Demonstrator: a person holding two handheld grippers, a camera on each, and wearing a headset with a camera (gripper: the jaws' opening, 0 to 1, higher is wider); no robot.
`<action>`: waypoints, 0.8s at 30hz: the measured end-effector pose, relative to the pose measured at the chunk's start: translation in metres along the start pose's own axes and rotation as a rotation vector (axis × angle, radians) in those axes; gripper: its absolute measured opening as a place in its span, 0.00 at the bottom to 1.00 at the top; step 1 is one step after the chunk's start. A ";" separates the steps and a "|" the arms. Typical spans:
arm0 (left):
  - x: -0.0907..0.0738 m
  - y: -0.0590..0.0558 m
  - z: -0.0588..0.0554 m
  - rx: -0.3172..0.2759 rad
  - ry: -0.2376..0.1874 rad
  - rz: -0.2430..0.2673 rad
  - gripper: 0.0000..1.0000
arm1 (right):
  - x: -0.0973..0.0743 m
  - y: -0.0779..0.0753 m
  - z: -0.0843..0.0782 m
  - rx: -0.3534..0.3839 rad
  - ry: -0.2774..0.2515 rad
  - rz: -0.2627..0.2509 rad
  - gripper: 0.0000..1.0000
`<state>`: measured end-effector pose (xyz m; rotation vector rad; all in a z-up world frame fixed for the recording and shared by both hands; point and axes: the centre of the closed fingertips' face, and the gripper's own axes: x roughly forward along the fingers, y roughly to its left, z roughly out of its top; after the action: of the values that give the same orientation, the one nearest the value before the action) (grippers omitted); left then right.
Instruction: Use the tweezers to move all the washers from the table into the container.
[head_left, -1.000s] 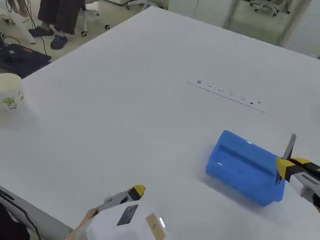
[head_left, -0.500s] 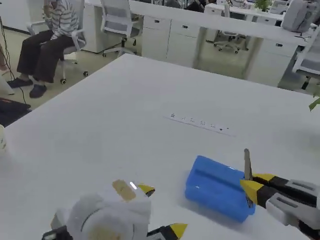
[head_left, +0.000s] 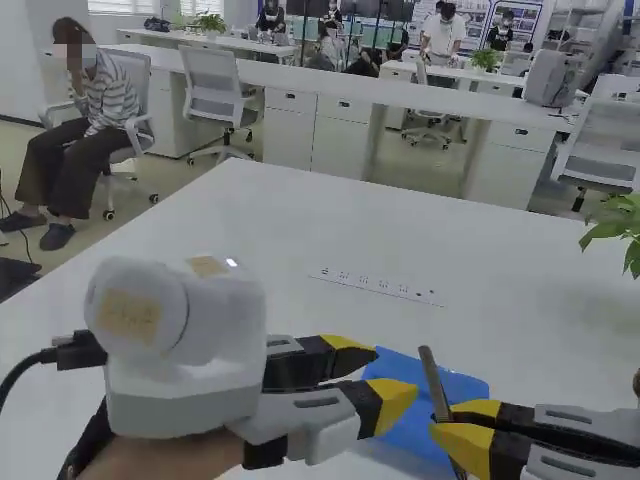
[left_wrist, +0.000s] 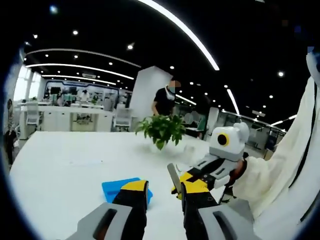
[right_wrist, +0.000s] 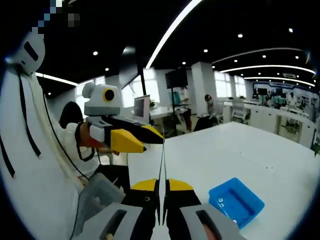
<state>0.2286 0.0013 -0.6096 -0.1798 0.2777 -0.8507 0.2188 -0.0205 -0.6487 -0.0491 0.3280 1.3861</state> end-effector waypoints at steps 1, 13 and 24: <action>0.001 -0.002 0.002 -0.014 -0.008 -0.013 0.23 | -0.001 0.004 0.001 0.005 -0.005 0.025 0.02; 0.016 -0.053 -0.004 -0.052 0.111 -0.323 0.04 | -0.010 0.047 -0.003 0.027 -0.019 0.251 0.03; 0.016 -0.075 0.004 0.005 0.131 -0.430 0.00 | -0.014 0.059 -0.004 0.064 -0.029 0.281 0.06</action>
<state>0.1869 -0.0592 -0.5886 -0.1827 0.3664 -1.2925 0.1590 -0.0239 -0.6394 0.0724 0.3652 1.6519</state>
